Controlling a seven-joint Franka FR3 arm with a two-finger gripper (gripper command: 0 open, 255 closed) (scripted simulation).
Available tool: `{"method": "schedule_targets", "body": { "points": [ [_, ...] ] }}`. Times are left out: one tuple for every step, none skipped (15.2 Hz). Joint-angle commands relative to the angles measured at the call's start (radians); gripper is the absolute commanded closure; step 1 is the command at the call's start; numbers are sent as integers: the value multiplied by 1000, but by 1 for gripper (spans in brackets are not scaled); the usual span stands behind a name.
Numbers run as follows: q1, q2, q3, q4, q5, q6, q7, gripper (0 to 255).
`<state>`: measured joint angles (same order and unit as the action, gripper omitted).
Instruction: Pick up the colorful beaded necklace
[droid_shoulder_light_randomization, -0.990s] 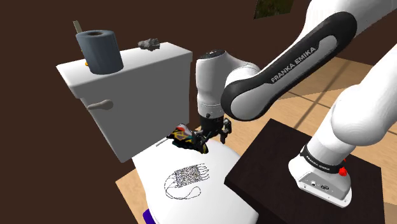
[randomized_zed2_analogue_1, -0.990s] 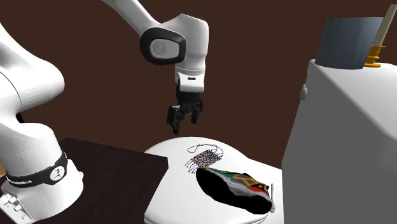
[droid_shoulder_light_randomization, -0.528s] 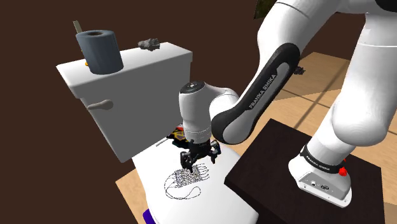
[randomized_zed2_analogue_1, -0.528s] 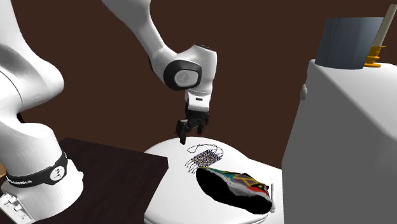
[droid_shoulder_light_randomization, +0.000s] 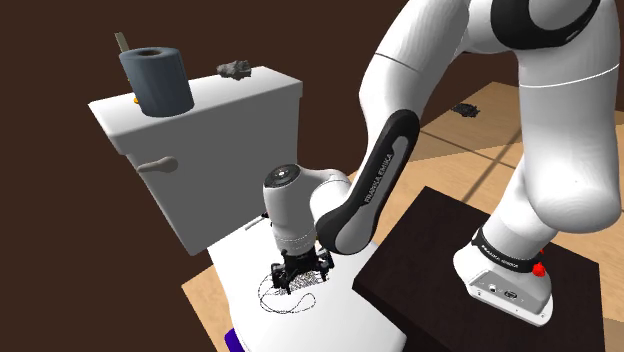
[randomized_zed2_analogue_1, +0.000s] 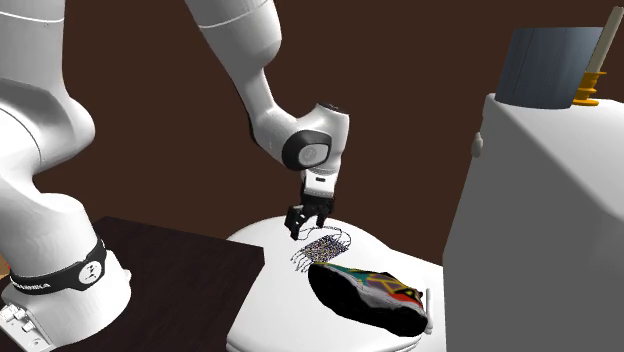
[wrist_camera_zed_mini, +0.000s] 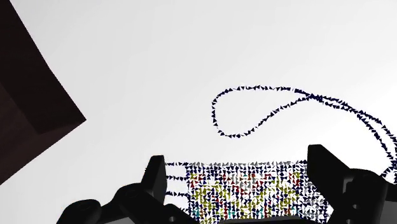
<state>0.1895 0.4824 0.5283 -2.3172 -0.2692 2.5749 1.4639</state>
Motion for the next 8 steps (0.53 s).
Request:
{"method": "schedule_targets", "body": {
  "points": [
    [19, 34, -23, 11, -24, 21, 15, 0],
    [26, 48, -33, 15, -33, 31, 21, 0],
    [33, 61, -43, 19, -41, 40, 26, 0],
    [45, 83, -57, 26, -55, 55, 34, 0],
    [45, 82, -57, 26, -55, 55, 34, 0],
    [45, 82, -57, 26, -55, 55, 34, 0],
    [45, 81, -56, 24, -54, 54, 34, 255],
    [45, 80, -56, 24, -54, 54, 34, 255]
  ]
}}
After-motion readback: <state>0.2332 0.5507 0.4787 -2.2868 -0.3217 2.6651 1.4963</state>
